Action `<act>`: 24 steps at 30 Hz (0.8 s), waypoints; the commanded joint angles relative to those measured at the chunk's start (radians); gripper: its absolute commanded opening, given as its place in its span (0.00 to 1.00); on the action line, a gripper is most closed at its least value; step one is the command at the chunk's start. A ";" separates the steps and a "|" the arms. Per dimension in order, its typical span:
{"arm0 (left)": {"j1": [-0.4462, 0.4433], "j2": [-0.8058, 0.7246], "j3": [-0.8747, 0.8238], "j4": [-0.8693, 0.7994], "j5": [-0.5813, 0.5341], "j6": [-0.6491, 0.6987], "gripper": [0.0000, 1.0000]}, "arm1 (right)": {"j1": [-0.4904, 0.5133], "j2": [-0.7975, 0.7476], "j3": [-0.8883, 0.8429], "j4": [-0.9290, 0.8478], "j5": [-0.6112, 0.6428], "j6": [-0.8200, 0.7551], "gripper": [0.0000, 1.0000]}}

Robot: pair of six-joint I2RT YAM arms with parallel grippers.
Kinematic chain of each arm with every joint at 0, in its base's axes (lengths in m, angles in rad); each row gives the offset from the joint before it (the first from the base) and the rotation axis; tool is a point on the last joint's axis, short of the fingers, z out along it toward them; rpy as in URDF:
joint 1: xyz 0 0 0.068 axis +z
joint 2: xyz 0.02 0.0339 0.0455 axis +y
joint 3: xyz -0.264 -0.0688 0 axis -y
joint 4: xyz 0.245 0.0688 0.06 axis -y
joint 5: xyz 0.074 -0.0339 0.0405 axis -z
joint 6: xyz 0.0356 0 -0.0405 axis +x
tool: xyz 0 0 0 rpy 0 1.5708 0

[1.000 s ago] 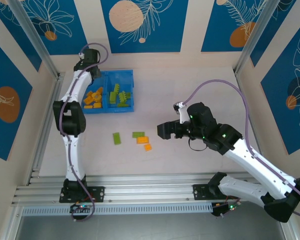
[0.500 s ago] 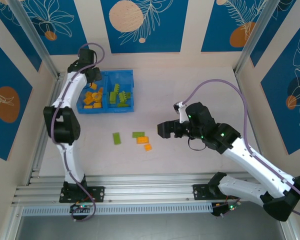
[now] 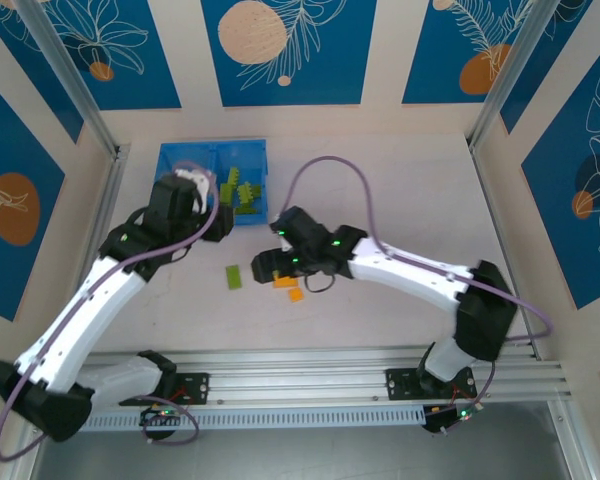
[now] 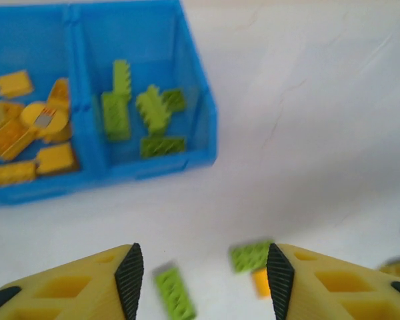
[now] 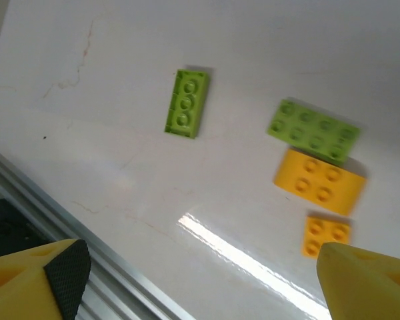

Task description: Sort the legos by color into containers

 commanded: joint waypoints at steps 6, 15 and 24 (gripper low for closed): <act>-0.001 -0.303 -0.141 -0.218 -0.103 0.117 0.80 | 0.092 0.416 0.343 -0.059 0.110 -0.017 0.88; 0.000 -0.399 -0.244 -0.153 -0.112 0.103 0.92 | 0.106 0.774 0.694 -0.231 0.268 -0.055 0.85; 0.000 -0.373 -0.280 -0.114 -0.120 0.113 0.93 | 0.104 0.690 0.622 -0.212 0.266 -0.036 0.33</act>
